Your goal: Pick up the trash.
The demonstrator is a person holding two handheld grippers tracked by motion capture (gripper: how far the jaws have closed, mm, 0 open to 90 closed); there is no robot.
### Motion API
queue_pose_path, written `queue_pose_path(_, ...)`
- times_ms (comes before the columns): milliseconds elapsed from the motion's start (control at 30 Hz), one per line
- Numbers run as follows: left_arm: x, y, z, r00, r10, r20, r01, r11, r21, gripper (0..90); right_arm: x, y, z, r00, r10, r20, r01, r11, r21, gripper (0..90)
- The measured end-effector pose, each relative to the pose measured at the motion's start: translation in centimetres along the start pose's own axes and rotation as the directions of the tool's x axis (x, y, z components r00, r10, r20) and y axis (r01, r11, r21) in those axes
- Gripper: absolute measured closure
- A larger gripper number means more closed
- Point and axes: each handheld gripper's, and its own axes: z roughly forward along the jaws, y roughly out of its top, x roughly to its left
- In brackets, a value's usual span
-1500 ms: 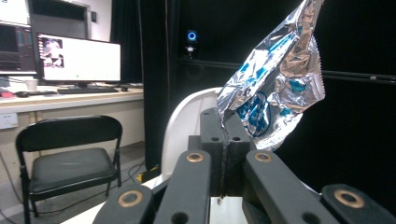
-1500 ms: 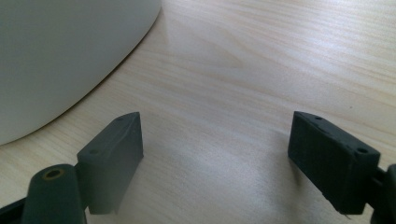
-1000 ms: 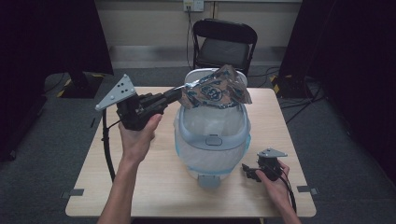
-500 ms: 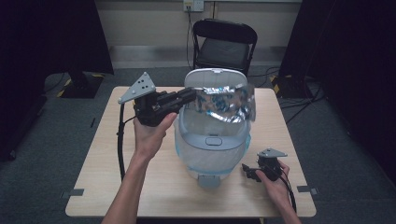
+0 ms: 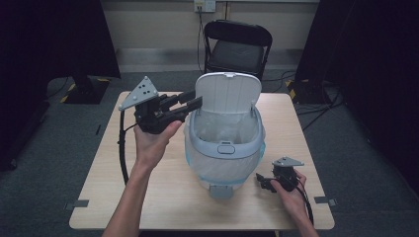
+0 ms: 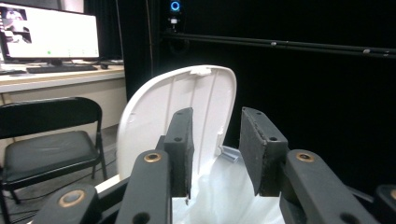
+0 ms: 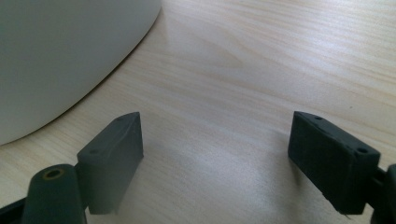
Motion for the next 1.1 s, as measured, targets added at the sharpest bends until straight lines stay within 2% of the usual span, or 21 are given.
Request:
queue_pose_path(100, 0.4, -0.2, -0.6, 0.9999, -0.011, -0.009, 0.011, 0.9999, -0.002, 64.3, 0.0, 0.0, 0.0, 1.0, 0.0, 0.0, 0.0, 1.0, 0.0, 16.8)
queue_pose_path(233, 1.0, -0.8, -1.2, 0.9992, -0.038, -0.014, 0.038, 0.9993, -0.004, 59.8, 0.0, 0.0, 0.0, 1.0, 0.0, 0.0, 0.0, 1.0, 0.0, 16.9)
queue_pose_path(400, 1.4, -1.2, -1.6, 0.9988, -0.045, -0.018, 0.045, 0.999, 0.0, 54.1, 0.0, 0.0, 0.0, 1.0, 0.0, 0.0, 0.0, 1.0, 0.0, 16.8)
queue_pose_path(433, 1.5, -1.3, -1.8, 0.9987, -0.046, -0.023, 0.046, 0.999, 0.002, 50.7, 0.0, 0.0, 0.0, 1.0, 0.0, 0.0, 0.0, 1.0, 0.0, 16.8)
queue_pose_path(533, 1.7, -1.4, -2.1, 0.9986, -0.049, -0.023, 0.049, 0.9988, 0.005, 49.7, 0.0, 0.0, 0.0, 1.0, 0.0, 0.0, 0.0, 1.0, 0.0, 16.8)
queue_pose_path(633, 1.8, -1.5, -2.5, 0.9984, -0.043, -0.036, 0.044, 0.9989, 0.014, 44.8, 0.0, 0.0, 0.0, 1.0, 0.001, 0.0, -0.001, 1.0, 0.0, 16.9)
queue_pose_path(767, 2.1, -1.8, -3.0, 0.9977, -0.048, -0.048, 0.048, 0.9987, 0.015, 43.2, 0.0, 0.0, 0.0, 1.0, 0.001, 0.0, -0.001, 1.0, 0.0, 16.8)
queue_pose_path(867, 2.4, -2.1, -3.6, 0.9966, -0.04, -0.071, 0.043, 0.9985, 0.033, 40.5, 0.0, 0.0, 0.0, 1.0, 0.001, 0.0, -0.001, 1.0, 0.0, 16.8)
queue_pose_path(1033, 3.0, -2.9, -4.3, 0.9938, -0.053, -0.098, 0.056, 0.998, 0.029, 38.6, 0.0, 0.0, 0.0, 1.0, 0.001, -0.001, -0.001, 1.0, 0.0, 16.8)
queue_pose_path(1100, 3.3, -3.2, -4.6, 0.9925, -0.051, -0.111, 0.056, 0.9975, 0.042, 37.9, 0.0, 0.0, 0.0, 1.0, 0.001, 0.0, -0.001, 1.0, 0.0, 16.8)
